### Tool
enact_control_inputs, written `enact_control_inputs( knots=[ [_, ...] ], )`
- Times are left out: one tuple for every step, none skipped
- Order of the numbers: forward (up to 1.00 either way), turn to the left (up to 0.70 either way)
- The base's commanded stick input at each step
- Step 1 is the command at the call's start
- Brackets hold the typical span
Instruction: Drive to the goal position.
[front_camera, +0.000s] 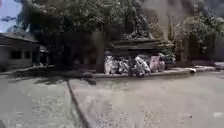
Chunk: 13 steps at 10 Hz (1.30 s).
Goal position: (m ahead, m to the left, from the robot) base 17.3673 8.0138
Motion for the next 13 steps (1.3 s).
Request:
enact_control_inputs(
  knots=[
    [0.00,1.00],
    [0.00,1.00],
    [0.00,1.00],
    [0.00,1.00],
    [0.00,1.00],
    [0.00,1.00],
    [0.00,1.00],
    [0.00,1.00],
    [0.00,1.00],
    [0.00,1.00],
    [0.00,1.00],
    [0.00,1.00],
    [0.00,0.28]
  ],
)
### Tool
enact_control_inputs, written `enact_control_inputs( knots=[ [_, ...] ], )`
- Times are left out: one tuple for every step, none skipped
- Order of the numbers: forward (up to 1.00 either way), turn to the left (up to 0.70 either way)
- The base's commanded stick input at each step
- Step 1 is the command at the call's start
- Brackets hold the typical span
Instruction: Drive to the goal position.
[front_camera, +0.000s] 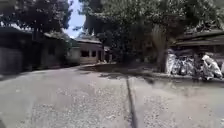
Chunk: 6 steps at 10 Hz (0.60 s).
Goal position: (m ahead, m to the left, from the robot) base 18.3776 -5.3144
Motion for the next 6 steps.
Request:
enact_control_inputs(
  knots=[
    [0.00,0.00],
    [0.00,0.00],
    [0.00,0.00],
    [0.00,0.00],
    [0.00,0.00],
    [1.00,0.01]
  ],
)
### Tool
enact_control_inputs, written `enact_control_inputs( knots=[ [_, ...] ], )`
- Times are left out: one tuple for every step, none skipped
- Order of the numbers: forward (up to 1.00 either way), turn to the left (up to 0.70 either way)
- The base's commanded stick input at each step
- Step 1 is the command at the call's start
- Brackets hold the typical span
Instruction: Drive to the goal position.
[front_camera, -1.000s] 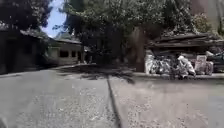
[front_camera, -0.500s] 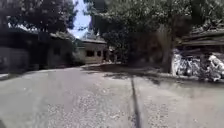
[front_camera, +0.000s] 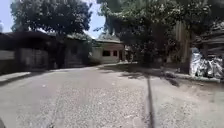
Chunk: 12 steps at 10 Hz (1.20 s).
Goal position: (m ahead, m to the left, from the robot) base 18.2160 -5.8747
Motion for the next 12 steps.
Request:
enact_control_inputs(
  knots=[
    [1.00,0.01],
    [1.00,0.01],
    [1.00,0.01],
    [1.00,0.01],
    [1.00,0.01],
    [1.00,-0.39],
    [1.00,-0.39],
    [1.00,-0.33],
    [1.00,-0.04],
    [1.00,0.01],
    [1.00,0.01],
    [1.00,0.01]
  ],
)
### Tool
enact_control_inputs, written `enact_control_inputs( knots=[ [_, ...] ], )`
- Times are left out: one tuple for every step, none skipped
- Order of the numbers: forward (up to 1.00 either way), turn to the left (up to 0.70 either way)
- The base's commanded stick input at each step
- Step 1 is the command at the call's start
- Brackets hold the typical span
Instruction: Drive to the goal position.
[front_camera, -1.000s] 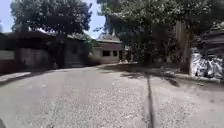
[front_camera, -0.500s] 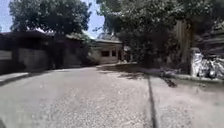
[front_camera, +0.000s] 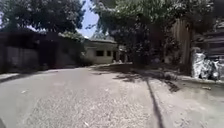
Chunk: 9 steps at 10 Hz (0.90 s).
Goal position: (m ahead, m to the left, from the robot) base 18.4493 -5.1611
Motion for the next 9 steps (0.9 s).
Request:
enact_control_inputs(
  knots=[
    [1.00,0.01],
    [1.00,0.01],
    [1.00,0.01],
    [1.00,0.01],
    [1.00,0.01],
    [1.00,0.01],
    [1.00,0.01],
    [1.00,0.01],
    [1.00,0.01]
  ],
)
